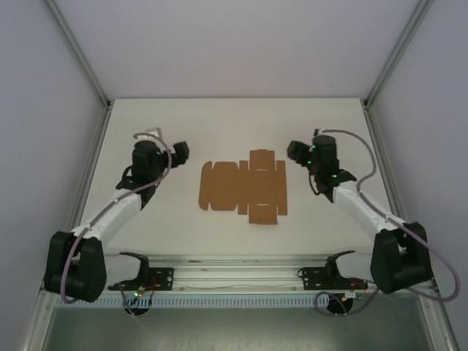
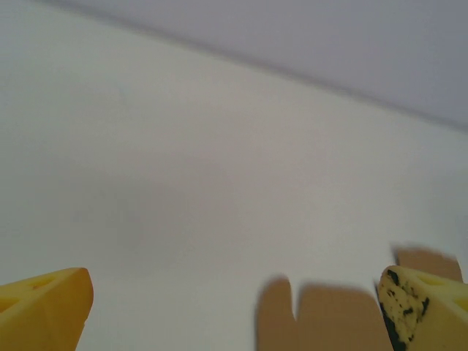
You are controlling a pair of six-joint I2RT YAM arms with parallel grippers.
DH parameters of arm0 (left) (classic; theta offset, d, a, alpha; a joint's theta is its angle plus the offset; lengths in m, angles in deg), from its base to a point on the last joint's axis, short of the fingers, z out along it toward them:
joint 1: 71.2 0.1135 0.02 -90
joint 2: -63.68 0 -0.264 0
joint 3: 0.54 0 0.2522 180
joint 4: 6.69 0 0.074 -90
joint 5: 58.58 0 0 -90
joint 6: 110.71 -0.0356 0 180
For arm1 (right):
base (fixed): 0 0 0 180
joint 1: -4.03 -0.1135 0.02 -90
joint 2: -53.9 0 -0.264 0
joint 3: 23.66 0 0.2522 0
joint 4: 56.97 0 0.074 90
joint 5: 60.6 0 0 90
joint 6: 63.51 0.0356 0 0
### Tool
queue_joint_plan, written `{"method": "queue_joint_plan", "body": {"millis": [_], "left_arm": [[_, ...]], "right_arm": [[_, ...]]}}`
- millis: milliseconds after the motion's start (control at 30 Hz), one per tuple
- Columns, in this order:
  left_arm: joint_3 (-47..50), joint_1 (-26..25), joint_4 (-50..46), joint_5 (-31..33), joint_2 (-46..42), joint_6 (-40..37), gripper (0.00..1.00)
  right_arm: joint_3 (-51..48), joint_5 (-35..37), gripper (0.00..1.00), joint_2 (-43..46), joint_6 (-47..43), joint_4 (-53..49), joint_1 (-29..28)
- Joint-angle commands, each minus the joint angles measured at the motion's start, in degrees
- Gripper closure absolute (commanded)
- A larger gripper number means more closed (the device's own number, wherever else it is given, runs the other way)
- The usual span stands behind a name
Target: Assemble paper box
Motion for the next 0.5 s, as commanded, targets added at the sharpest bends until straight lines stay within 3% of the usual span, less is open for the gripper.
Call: {"method": "queue_joint_plan", "body": {"millis": [0, 133, 467], "left_arm": [[-3.29, -1.82, -12.89, -6.59, 5.6, 4.99, 0.0], [-5.95, -3.68, -14.09, -17.42, 13.15, 4.98, 0.0], [-6.87, -4.13, -12.07, -26.3, 20.01, 5.14, 0.0]], "right_arm": [[1.66, -4.21, 0.47, -5.32, 6.81, -10.12, -5.5], [2.6, -4.1, 0.59, -12.26, 9.14, -10.61, -7.28], [0.99, -2.65, 0.69, -23.8, 13.24, -8.9, -6.3]]}}
